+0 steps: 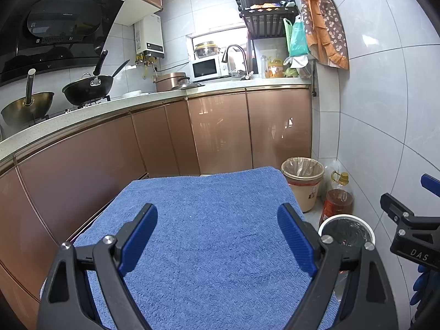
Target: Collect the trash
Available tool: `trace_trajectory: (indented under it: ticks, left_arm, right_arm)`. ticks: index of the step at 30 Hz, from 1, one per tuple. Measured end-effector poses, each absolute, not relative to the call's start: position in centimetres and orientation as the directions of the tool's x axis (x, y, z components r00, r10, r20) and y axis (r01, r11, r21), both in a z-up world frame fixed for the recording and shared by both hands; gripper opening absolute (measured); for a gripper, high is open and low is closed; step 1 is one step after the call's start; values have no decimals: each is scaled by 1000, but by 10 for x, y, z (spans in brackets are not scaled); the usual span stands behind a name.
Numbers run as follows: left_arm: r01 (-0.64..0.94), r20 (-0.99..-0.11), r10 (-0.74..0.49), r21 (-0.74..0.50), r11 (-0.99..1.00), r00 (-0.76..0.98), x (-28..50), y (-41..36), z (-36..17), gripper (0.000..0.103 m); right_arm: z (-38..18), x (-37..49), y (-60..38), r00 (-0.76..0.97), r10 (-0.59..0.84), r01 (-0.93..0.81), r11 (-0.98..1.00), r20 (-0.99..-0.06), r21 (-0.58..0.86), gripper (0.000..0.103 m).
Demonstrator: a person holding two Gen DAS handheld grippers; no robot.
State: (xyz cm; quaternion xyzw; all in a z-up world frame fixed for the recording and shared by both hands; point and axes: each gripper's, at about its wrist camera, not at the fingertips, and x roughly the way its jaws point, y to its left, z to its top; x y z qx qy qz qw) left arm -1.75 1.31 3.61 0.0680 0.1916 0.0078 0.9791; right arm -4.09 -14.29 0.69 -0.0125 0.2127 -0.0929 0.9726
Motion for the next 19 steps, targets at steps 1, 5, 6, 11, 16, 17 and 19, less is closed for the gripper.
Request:
trace_trajectory:
  ticks: [1, 5, 6, 11, 16, 17, 19]
  left_arm:
    - [11, -374, 41, 136, 991, 926, -18, 13, 36, 89]
    - [12, -375, 41, 136, 991, 926, -17, 14, 36, 89]
    - [12, -375, 41, 136, 991, 926, -17, 14, 36, 89]
    - [16, -378, 38, 138, 990, 925, -18, 12, 35, 89]
    - [19, -384, 34, 132, 991, 923, -18, 12, 34, 89]
    - [18, -384, 34, 131, 991, 923, -18, 12, 34, 89]
    - [17, -384, 34, 129, 991, 923, -19, 12, 33, 89]
  right_arm:
    - [7, -41, -143, 892, -186, 175, 983, -412, -64, 103]
    - [7, -40, -143, 892, -185, 175, 983, -412, -63, 103]
    - [7, -41, -143, 892, -185, 175, 983, -412, -62, 103]
    - [7, -41, -143, 892, -186, 176, 982, -412, -62, 103]
    - [6, -41, -144, 892, -187, 177, 982, -412, -61, 103]
    - [6, -41, -144, 892, -186, 176, 982, -413, -62, 103]
    - [5, -41, -144, 891, -188, 178, 982, -414, -61, 103]
